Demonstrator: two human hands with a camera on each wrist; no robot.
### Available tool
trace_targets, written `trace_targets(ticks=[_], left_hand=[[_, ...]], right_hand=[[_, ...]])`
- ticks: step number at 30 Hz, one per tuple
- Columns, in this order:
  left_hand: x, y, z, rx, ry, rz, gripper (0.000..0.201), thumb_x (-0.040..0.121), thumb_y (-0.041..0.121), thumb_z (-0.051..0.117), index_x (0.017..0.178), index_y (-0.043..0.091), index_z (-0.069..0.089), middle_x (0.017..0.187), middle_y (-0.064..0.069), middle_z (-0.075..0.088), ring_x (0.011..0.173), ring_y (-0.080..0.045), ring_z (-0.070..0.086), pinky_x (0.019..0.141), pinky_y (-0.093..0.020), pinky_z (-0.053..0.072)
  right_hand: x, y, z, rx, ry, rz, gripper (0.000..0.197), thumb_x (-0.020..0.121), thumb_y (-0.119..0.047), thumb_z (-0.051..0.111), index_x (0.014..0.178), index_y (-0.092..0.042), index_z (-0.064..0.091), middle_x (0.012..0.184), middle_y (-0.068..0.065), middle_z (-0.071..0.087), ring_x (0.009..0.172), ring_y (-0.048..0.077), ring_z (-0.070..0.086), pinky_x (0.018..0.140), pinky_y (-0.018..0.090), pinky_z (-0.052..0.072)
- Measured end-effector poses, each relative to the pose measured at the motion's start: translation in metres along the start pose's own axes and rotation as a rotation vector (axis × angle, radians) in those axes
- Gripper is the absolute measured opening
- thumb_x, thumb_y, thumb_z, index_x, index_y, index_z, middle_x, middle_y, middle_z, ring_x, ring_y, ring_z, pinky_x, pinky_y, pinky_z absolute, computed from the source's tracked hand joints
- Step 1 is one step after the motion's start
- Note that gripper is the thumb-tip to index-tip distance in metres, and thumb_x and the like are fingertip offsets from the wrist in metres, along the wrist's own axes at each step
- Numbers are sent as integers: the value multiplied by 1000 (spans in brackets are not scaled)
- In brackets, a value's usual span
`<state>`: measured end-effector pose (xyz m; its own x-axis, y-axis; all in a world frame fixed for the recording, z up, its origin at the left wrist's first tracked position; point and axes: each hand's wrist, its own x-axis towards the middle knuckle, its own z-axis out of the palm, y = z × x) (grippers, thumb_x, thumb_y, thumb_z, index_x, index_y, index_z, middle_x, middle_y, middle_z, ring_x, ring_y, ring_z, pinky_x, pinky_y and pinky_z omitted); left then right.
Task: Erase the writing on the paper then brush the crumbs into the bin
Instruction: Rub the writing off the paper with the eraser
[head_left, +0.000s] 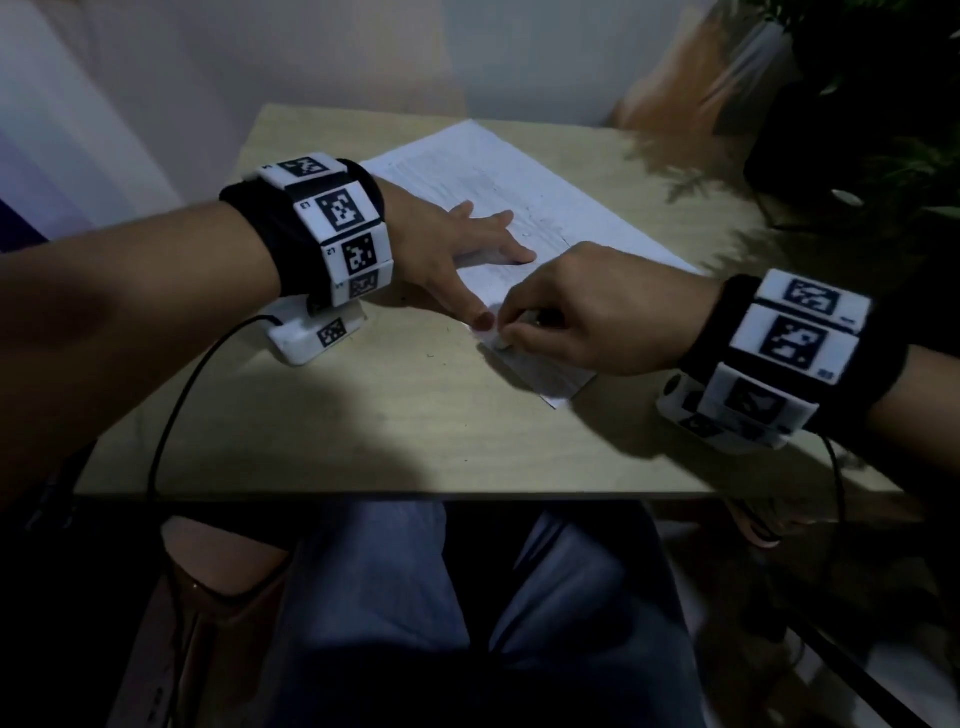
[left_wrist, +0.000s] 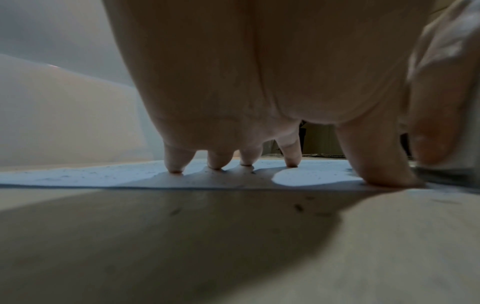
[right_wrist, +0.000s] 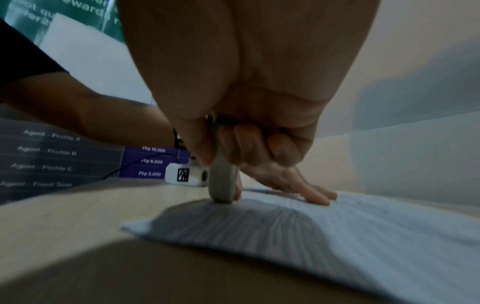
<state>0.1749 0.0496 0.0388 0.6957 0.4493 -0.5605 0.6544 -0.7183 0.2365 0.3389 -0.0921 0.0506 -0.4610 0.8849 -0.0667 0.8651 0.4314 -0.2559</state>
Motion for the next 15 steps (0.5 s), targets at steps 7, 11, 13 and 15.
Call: trace_targets(ticks=[7,11,13,15], left_hand=[[-4,3,0,-3,18,-18,92,78,71,67,152,65,12,165,27,-18,154,-11,-18,126,-52,-1],[-6,5,-1,-19,24,-14,93,77,70,68,152,63,14,166,25,-17,154,-11,-18,125,-50,-1],[-6,5,0,-21,27,-5,97,71,73,68,152,63,15,166,24,-16,155,-12,-17,126,-51,1],[-6,6,0,-14,33,-3,99,69,74,67,153,62,15,167,23,-16,155,-13,-17,126,-50,1]], right_hand=[[-36,1,-17,34,-263,23,26,90,-41,53,99,-29,75,88,-12,74,78,8,64,78,30,50],[-19,6,-22,68,-92,32,31,92,-46,50,101,-29,75,88,-9,74,78,11,64,79,31,49],[-7,5,-16,38,-17,9,28,95,-44,52,103,-29,74,88,-6,74,75,12,61,74,27,45],[-4,4,-6,-8,-24,6,26,96,-40,53,100,-26,74,85,-4,73,72,15,60,73,31,46]])
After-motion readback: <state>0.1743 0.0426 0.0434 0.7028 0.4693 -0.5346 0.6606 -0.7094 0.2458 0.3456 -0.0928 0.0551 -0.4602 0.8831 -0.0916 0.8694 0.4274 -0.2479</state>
